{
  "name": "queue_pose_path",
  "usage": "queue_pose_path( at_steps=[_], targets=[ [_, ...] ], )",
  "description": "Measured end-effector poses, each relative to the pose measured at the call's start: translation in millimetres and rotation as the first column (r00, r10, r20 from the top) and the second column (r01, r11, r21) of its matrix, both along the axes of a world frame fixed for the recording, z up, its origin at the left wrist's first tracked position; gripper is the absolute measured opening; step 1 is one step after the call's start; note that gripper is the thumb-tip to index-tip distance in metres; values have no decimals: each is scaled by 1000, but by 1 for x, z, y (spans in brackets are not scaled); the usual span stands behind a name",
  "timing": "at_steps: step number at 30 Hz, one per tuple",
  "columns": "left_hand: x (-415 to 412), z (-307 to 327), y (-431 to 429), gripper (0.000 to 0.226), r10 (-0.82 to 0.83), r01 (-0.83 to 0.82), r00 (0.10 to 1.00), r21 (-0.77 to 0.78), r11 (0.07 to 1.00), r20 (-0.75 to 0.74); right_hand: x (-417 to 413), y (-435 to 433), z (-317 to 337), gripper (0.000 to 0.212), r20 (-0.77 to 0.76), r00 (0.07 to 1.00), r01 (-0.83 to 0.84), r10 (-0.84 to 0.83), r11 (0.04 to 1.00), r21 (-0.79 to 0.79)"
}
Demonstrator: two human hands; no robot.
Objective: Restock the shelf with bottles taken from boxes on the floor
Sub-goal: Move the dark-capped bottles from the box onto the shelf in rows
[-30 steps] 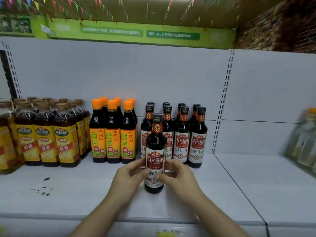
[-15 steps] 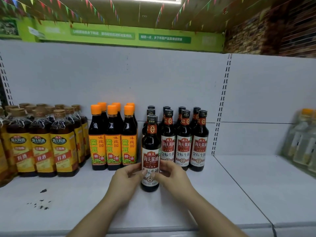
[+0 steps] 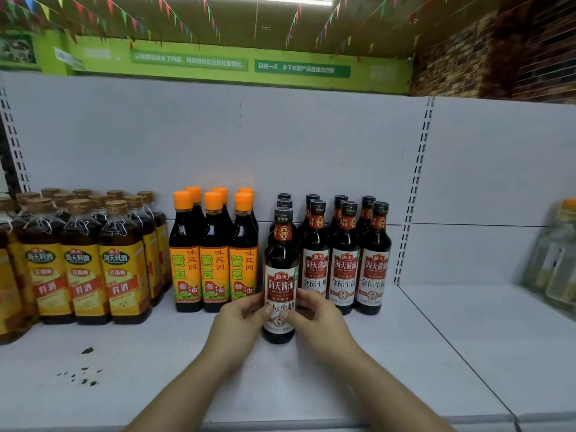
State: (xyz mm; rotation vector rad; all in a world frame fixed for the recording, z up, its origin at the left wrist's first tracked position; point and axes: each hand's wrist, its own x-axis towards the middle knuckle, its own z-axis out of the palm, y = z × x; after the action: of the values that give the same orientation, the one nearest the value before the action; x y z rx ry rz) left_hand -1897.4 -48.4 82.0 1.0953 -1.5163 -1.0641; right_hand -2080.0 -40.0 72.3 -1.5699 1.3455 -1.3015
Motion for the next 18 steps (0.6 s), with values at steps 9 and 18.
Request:
queue_pose_path(
  at_steps=[9,18],
  targets=[
    [-4,2,-4,33,12,-12,999,5,1000,41,2,-3,1,54,-31,999,34,-34,999,-4],
    [-6,3,-5,33,24,-26,997,26,999,74,3,-3,6,54,-59,997,48,-48,999,11]
  ],
)
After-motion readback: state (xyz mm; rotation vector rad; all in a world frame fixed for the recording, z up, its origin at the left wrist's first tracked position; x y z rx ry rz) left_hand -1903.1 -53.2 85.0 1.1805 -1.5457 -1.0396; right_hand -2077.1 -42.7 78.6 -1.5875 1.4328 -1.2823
